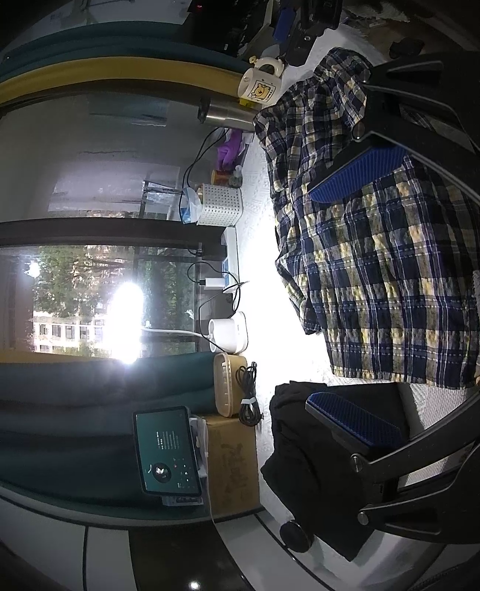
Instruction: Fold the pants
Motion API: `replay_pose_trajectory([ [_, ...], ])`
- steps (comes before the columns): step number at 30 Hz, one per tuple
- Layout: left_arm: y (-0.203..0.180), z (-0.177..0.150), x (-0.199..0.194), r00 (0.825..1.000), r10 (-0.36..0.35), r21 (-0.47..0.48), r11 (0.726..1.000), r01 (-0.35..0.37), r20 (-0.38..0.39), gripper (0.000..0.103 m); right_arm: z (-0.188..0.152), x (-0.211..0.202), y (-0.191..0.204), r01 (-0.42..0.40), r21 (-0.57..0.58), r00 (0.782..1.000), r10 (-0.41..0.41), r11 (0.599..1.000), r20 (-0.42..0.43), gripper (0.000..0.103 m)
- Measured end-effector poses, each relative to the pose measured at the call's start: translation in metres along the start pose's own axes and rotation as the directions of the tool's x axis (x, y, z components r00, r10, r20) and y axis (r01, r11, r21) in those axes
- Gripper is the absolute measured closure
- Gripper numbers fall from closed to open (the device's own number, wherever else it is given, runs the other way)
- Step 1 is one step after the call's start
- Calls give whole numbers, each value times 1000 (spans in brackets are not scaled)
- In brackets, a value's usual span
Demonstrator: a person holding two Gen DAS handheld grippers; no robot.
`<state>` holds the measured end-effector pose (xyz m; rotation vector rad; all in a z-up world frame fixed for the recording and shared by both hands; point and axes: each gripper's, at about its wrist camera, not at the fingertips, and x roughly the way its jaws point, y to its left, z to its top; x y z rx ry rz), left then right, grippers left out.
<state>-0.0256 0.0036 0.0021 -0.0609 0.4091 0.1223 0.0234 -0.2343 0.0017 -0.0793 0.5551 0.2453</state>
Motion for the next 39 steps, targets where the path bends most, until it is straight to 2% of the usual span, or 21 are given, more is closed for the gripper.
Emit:
replay_pose_trajectory([
  [21,-5,3,0,1000,-21,5,1000,21,12,1,-4,7,-3,-9,16,1000,9,1000,-15,0],
  [27,-8,7,14,1000,-10,37,999,10,0,1,-7,19,-12,-9,39,999,11,999,-31,0],
  [31,-1,13,32,1000,11,44,999,-10,-27,1,-9,30,-23,-1,58,999,3,998,-45,0],
  [35,16,21,64,993,11,15,1000,-9,-117,1,-2,44,-38,17,72,998,-13,997,-58,0],
  [39,30,25,96,984,34,14,999,-32,-174,1,13,63,-55,36,78,998,-31,996,-63,0],
])
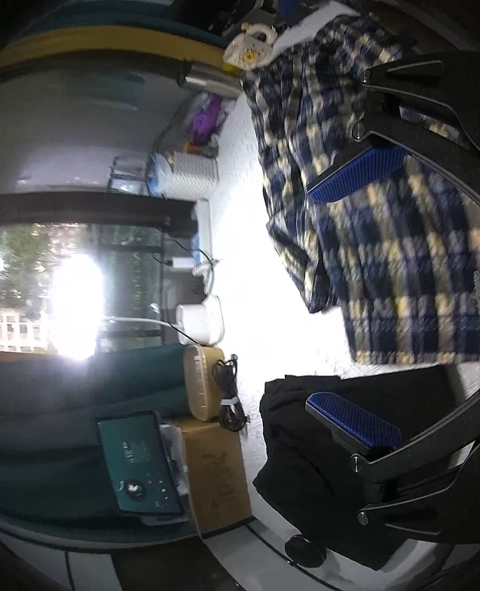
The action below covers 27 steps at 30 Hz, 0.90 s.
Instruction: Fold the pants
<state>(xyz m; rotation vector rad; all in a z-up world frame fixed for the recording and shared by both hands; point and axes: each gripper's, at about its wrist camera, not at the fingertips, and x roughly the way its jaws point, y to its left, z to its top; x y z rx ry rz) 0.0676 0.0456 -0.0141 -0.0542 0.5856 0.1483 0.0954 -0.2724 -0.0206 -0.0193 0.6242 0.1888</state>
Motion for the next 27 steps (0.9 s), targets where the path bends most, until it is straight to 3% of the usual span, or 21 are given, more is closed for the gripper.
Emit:
replay_pose_trajectory([
  [5,14,15,50,996,9,23,1000,-7,-93,1,27,28,-16,19,-24,1000,-19,1000,-16,0],
  [10,24,30,103,982,-26,28,999,31,-190,2,59,55,-34,23,-62,999,-25,998,-31,0],
  [14,22,32,140,959,-55,44,997,71,-279,5,82,82,-53,7,-81,998,-12,997,-56,0],
  [19,8,26,160,929,-93,111,984,141,-358,12,100,126,-70,-43,-98,989,29,994,-144,1],
  [22,-2,15,167,909,-106,149,972,180,-403,13,96,165,-85,-81,-38,968,69,996,-241,10],
  [25,-4,7,170,896,-127,144,968,206,-425,25,80,199,-91,-146,24,929,145,989,-341,13],
  [27,-2,5,168,899,-151,115,970,216,-412,32,69,213,-92,-168,51,910,174,985,-376,23],
])
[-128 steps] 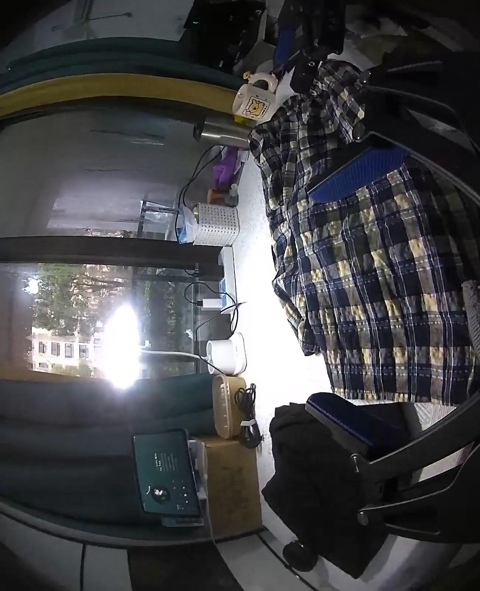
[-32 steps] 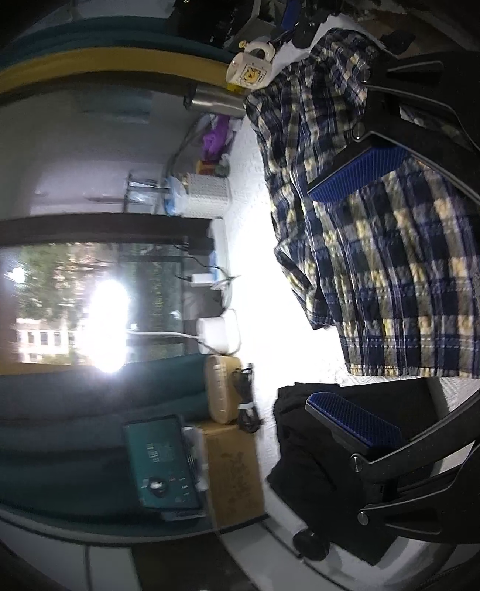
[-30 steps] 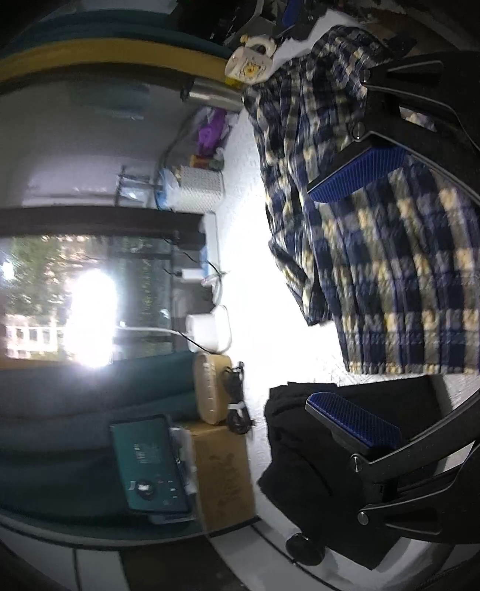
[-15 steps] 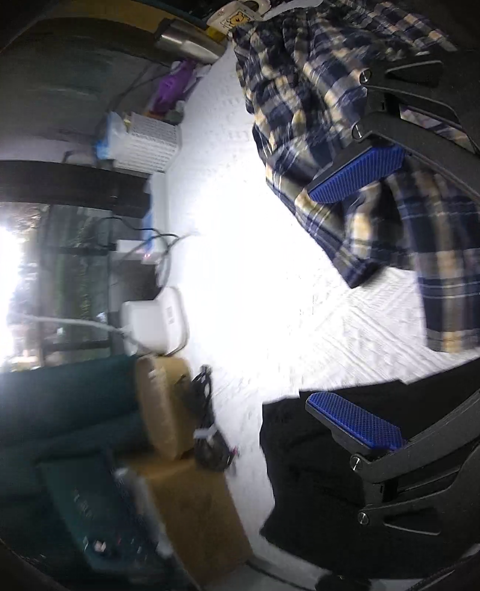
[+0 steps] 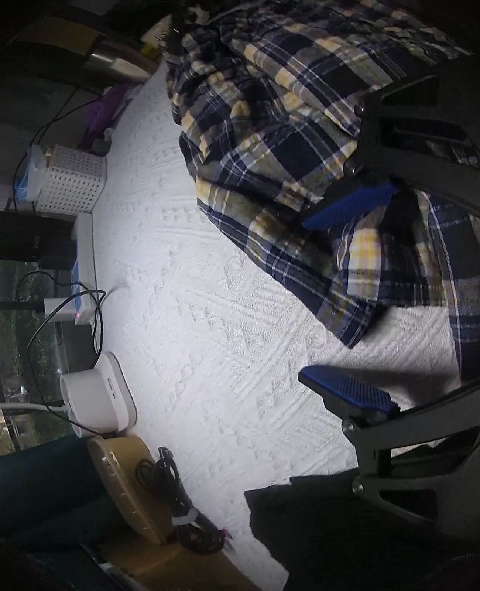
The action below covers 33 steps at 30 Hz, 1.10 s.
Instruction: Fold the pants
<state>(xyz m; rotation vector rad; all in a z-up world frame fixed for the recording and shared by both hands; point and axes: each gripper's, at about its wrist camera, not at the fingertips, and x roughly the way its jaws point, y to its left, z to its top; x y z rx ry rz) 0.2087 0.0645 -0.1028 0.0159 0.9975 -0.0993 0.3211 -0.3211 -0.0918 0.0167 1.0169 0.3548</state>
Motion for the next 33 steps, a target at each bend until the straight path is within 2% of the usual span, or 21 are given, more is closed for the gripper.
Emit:
replay_pose_trajectory([
  [1,-1,-1,-1,1000,0,7,1000,0,7,43,-3,5,1,-5,-5,1000,5,1000,-9,43],
  [2,-3,0,-2,1000,-7,20,1000,7,11,63,-5,8,2,-16,-8,1000,16,1000,-15,63],
  [3,-6,0,-3,1000,-17,34,999,17,14,73,-7,10,4,-31,-6,999,31,1000,-12,72],
  [4,-8,1,-4,999,-35,43,998,35,10,88,-10,10,5,-40,-9,999,40,999,-3,82],
  [7,-11,3,-8,999,-27,60,998,25,29,96,-15,1,15,-34,-38,999,35,999,27,91],
  [9,-3,7,-17,997,-43,29,999,42,57,96,-16,-14,24,-11,-71,997,16,997,70,92],
  [14,16,22,-52,986,4,-31,1000,1,167,97,-8,-65,48,50,-131,974,-19,990,225,93],
  [17,24,41,-67,974,38,-36,999,-31,224,97,0,-90,59,85,-156,952,-34,984,305,93],
  [21,37,57,-89,944,103,-31,995,-99,313,97,9,-108,69,140,-176,921,-63,974,385,93],
  [23,42,59,-84,940,142,-24,990,-141,311,97,14,-98,64,150,-161,928,-83,975,364,93],
  [24,47,60,-73,949,149,-24,989,-149,279,97,15,-87,56,136,-139,936,-81,981,343,93],
  [27,59,51,-37,972,152,-43,988,-146,179,95,8,-38,29,121,-91,973,-99,988,210,93],
  [28,62,46,-25,978,144,-50,989,-138,148,92,4,-18,21,104,-76,986,-93,992,137,93],
  [29,63,41,-16,981,145,-51,989,-139,128,91,-1,-4,16,107,-69,990,-100,992,96,93],
  [30,64,38,-5,986,143,-39,989,-140,91,88,-4,4,15,114,-69,991,-108,991,83,93],
  [31,65,35,1,987,149,-35,989,-147,61,80,-7,10,15,122,-75,991,-117,990,71,93],
  [32,67,33,5,986,158,-38,987,-156,48,67,-8,14,14,125,-79,991,-121,989,56,93],
  [33,71,32,4,985,168,-54,985,-166,42,61,-8,14,14,128,-82,991,-124,988,52,93],
])
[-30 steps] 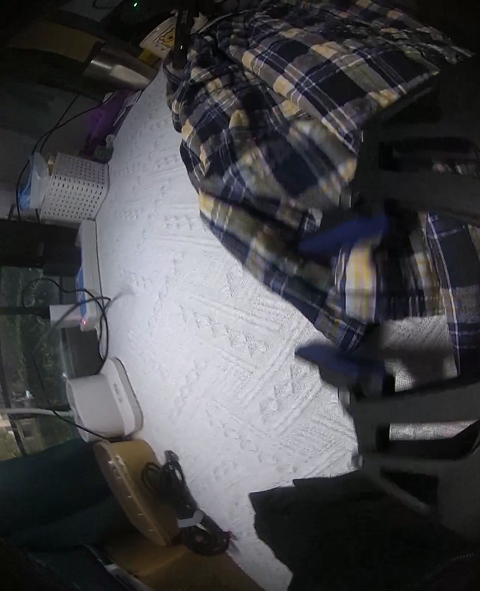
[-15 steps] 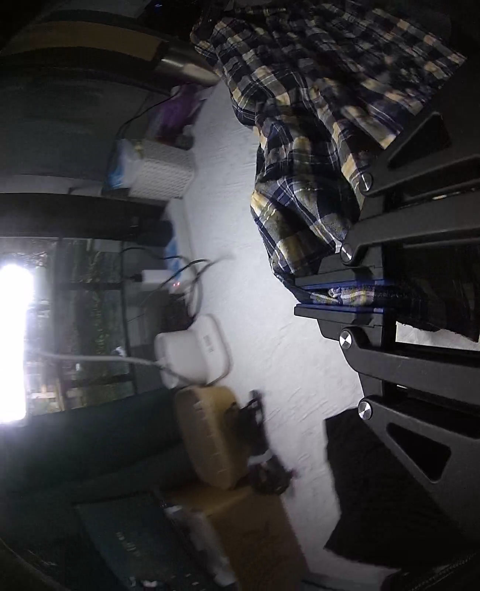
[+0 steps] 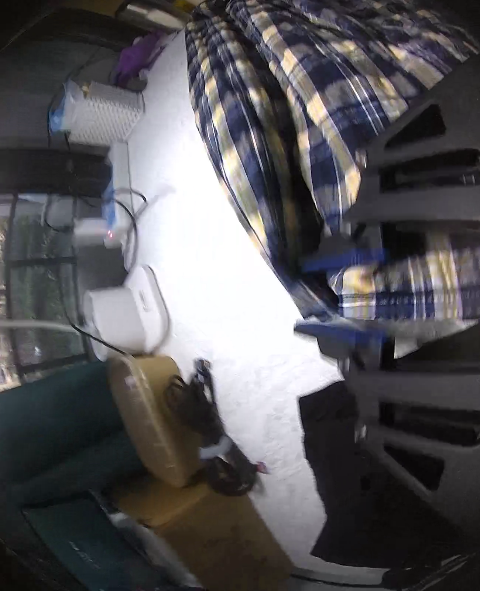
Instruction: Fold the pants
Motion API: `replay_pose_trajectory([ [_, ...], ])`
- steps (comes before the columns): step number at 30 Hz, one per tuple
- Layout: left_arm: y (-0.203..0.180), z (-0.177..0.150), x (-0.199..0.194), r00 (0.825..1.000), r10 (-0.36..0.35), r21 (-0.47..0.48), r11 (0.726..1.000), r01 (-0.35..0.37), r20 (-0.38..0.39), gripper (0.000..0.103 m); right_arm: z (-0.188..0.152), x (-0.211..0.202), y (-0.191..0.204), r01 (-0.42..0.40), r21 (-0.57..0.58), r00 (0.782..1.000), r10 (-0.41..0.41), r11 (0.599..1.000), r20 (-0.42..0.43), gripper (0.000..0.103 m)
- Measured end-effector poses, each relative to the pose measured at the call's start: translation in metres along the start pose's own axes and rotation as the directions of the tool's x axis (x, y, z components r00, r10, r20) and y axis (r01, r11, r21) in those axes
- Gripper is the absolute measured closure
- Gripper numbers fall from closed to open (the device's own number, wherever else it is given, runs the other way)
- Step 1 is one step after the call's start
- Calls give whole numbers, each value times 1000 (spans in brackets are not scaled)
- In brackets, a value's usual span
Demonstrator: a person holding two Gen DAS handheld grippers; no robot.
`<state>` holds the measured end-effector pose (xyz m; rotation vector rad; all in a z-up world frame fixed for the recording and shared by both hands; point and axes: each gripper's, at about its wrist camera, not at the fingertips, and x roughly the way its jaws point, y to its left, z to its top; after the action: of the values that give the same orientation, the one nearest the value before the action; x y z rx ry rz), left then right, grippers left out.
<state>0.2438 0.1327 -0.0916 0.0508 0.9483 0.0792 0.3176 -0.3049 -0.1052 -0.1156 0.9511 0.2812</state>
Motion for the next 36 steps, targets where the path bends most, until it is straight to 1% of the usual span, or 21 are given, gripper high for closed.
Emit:
replay_pose_trajectory([
  [1,3,-2,-4,1000,3,-21,1000,-3,7,53,2,-1,-1,0,-3,1000,0,1000,2,88],
  [3,14,-2,-10,1000,13,-58,998,-12,15,47,6,-6,-2,39,-22,999,-39,999,0,57],
  [4,19,-1,-15,999,24,-67,997,-23,21,47,7,-10,0,67,-34,998,-67,997,1,21],
  [5,24,-2,-20,999,33,-78,996,-31,29,46,7,-15,-1,79,-37,997,-78,996,6,9],
  [7,32,-1,-28,999,18,-100,995,-14,36,46,10,-24,-6,45,-21,999,-44,999,28,9],
  [9,38,3,-31,999,-18,-119,993,23,45,46,14,-28,-9,41,-15,998,-41,999,41,9],
  [11,36,7,-27,998,-52,-127,990,57,45,38,21,-30,-14,41,-17,998,-40,999,58,9],
  [13,29,8,-14,995,-98,-115,988,99,9,36,29,-24,-18,20,-11,997,-19,1000,69,9],
  [16,13,7,11,985,-162,-80,984,158,-50,36,39,-2,-23,-53,22,997,51,998,55,10],
  [18,9,9,23,983,-167,-65,985,162,-77,36,43,18,-25,-88,50,996,87,995,21,28],
  [20,11,15,28,982,-175,-67,983,170,-73,37,43,32,-25,-120,49,992,121,992,-16,50],
  [21,13,19,29,978,-197,-74,979,193,-65,37,43,38,-22,-136,37,990,138,990,-38,53],
  [22,14,22,28,974,-221,-73,973,217,-53,47,42,44,-18,-147,20,987,148,989,-56,59],
  [23,14,25,28,965,-258,-63,965,255,-42,74,42,44,-13,-139,-5,989,139,990,-48,73],
  [24,14,27,31,959,-278,-52,960,275,-52,88,43,45,-11,-142,-17,989,141,990,-52,78],
  [25,14,29,34,960,-273,-46,962,271,-62,96,44,44,-9,-142,-25,989,140,990,-56,78],
  [26,16,31,35,961,-269,-40,963,267,-57,97,45,41,-6,-123,-41,992,121,992,-41,78],
  [29,15,40,23,971,-239,-23,971,239,12,99,54,21,6,-25,-108,998,30,994,47,79],
  [31,15,48,11,973,-218,-16,975,220,72,99,62,4,15,30,-143,993,-14,989,118,79],
  [33,15,56,8,974,-205,-19,978,208,100,99,70,-4,20,73,-162,985,-46,984,165,79],
  [36,18,58,18,978,-187,-44,980,191,87,99,78,10,17,90,-161,986,-65,983,154,79],
])
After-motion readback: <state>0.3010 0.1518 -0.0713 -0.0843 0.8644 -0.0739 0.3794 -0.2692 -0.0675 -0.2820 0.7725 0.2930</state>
